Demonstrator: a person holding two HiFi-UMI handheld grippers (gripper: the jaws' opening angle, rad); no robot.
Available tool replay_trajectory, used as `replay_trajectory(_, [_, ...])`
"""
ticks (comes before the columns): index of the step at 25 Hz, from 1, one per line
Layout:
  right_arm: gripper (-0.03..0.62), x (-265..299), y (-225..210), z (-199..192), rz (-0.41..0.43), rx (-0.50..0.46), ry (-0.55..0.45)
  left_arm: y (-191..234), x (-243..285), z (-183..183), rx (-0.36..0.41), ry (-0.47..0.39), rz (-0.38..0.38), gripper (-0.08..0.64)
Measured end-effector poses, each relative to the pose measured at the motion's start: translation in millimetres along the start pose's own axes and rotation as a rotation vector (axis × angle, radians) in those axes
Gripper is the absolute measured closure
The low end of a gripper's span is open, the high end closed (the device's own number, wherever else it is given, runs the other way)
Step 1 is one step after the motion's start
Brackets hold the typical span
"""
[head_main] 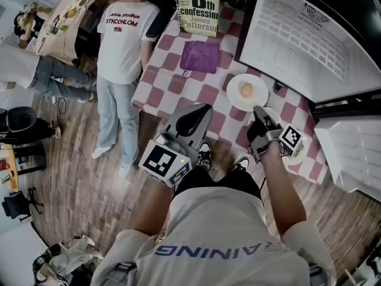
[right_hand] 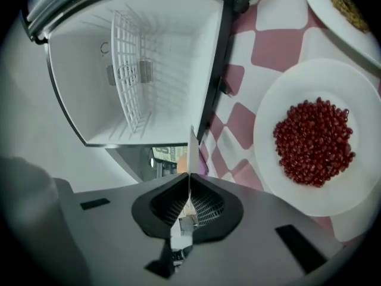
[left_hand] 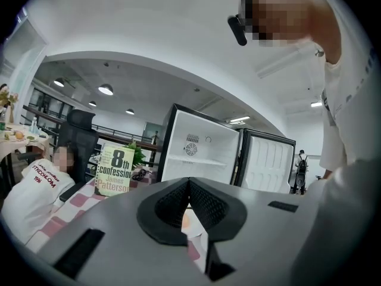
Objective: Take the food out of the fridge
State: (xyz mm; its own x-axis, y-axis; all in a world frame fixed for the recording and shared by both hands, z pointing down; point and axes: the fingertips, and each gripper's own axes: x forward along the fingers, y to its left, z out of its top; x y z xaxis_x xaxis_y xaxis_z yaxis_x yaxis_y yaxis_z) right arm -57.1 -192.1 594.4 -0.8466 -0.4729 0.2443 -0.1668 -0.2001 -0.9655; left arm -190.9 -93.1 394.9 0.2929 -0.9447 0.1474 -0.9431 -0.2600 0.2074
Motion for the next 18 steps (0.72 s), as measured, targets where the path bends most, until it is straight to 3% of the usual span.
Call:
replay_trajectory(10, [0.565,14.8,-48.3,-61.5,-0.114,-0.018,0.159,10.0,-25.8,-5.8,-0.022,-0.002,0.053,0.552])
replay_trajectory(18, [0.565,22.0,-64.4,-74.1,-0.18,-0.071,0.191,21.2,-29.8,-8.8,-0.031,-0.002,0.057,0.552])
